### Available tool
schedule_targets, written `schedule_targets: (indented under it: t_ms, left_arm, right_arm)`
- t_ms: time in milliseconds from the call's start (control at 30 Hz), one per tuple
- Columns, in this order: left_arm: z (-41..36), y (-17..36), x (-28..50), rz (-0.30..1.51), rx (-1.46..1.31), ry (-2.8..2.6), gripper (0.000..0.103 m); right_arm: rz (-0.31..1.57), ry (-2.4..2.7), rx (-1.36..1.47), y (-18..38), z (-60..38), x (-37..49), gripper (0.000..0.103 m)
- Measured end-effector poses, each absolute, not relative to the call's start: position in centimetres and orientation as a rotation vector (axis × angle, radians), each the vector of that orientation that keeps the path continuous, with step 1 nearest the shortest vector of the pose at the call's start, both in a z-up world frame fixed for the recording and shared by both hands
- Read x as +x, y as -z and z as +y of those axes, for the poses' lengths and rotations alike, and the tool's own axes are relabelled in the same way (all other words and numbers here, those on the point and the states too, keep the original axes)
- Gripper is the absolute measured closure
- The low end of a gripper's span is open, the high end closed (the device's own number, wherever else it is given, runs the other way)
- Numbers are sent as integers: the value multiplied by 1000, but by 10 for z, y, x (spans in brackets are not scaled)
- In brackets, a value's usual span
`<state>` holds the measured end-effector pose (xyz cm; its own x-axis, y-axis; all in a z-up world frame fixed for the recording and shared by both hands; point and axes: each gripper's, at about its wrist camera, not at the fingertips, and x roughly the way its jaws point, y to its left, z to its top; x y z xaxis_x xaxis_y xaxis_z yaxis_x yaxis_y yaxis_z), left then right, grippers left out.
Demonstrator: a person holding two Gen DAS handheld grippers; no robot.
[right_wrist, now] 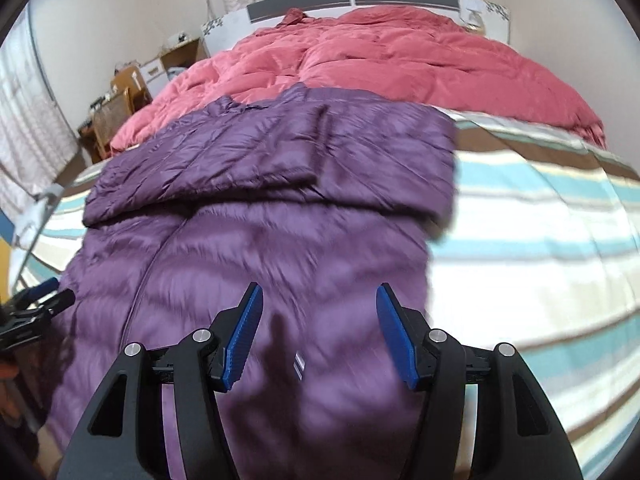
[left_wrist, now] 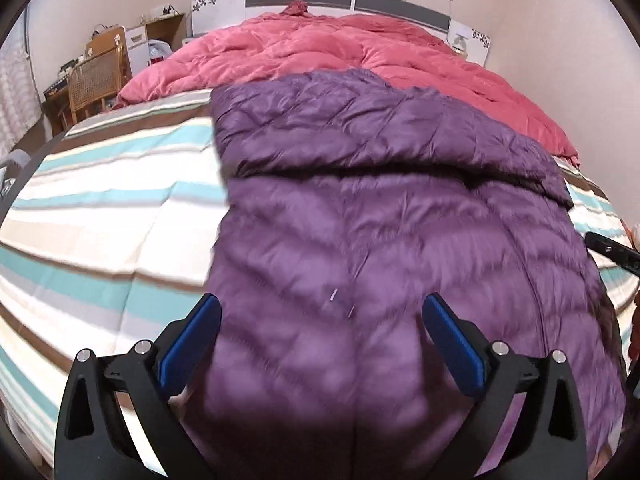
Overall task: Fold large clothes
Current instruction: 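Grasp the jacket hem edge with the left tool while the right tool grasps it too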
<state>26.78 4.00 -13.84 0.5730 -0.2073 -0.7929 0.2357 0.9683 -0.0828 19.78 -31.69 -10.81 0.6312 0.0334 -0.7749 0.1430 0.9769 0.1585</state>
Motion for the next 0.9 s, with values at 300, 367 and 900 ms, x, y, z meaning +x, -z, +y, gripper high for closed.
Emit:
schedule_targets:
  t_ms: [300, 367, 900]
  left_arm:
    - [102, 155, 232, 992, -131, 247, 27]
    - [108, 159, 225, 988, -149, 264, 30]
    - [114, 157, 177, 988, -126, 474, 70]
  right_arm:
    - [939, 62, 348, 120, -359, 106, 44]
    - [949, 47, 367, 124, -361, 94, 44]
    - [943, -174, 533, 148, -343, 40, 53]
